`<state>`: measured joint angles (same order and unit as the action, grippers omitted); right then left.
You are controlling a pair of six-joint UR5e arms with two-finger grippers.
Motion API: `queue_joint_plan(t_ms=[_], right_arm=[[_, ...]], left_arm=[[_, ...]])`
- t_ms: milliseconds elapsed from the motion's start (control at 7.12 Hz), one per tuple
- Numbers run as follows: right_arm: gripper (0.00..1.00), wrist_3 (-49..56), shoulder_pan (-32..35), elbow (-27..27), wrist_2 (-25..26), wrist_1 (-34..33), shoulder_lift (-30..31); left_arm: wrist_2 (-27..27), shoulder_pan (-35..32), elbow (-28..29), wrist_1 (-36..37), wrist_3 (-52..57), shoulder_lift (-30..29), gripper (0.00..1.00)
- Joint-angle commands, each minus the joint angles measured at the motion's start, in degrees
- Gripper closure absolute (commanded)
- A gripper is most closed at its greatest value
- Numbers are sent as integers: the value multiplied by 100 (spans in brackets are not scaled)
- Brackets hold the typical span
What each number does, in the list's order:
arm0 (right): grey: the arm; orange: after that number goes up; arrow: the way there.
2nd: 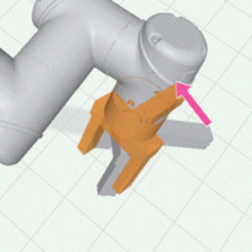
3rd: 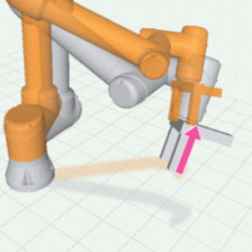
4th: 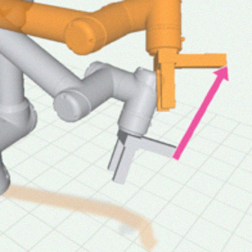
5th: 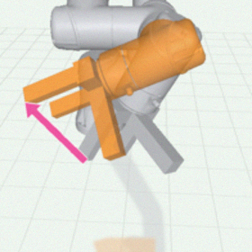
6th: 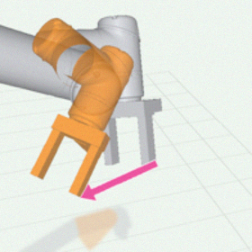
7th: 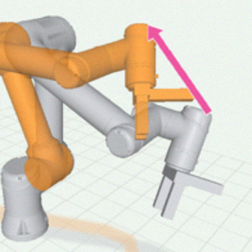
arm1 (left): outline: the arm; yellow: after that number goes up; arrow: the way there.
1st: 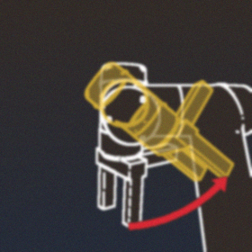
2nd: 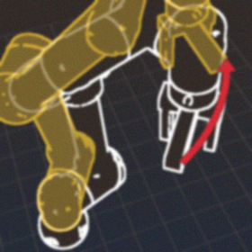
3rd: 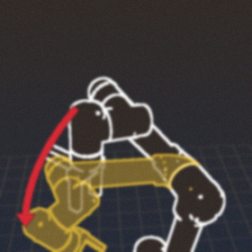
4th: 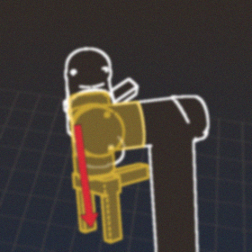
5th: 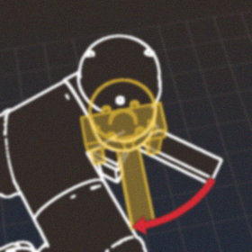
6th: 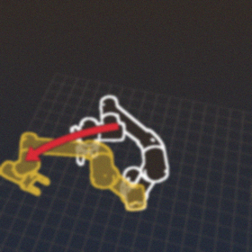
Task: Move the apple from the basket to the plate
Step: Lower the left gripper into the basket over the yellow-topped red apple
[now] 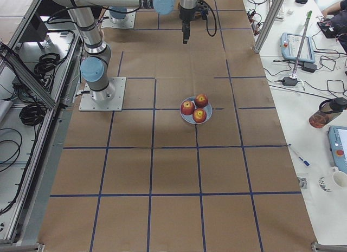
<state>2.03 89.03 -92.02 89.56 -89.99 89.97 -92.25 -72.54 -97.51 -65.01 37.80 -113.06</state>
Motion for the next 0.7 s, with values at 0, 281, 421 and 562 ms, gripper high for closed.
queue_joint_plan(t_ms=[0,281,421,562], right_arm=[[0,-1,0,0,9,-1,-6],[0,-1,0,0,0,7,-6],[0,-1,0,0,0,-1,-6],[0,-1,0,0,0,7,-6]], left_arm=[[-30,90,-433,372,8,-23,1],[-30,126,-541,515,8,-198,1],[-21,126,-541,533,-18,-207,3],[-56,126,-428,524,-19,-251,30]])
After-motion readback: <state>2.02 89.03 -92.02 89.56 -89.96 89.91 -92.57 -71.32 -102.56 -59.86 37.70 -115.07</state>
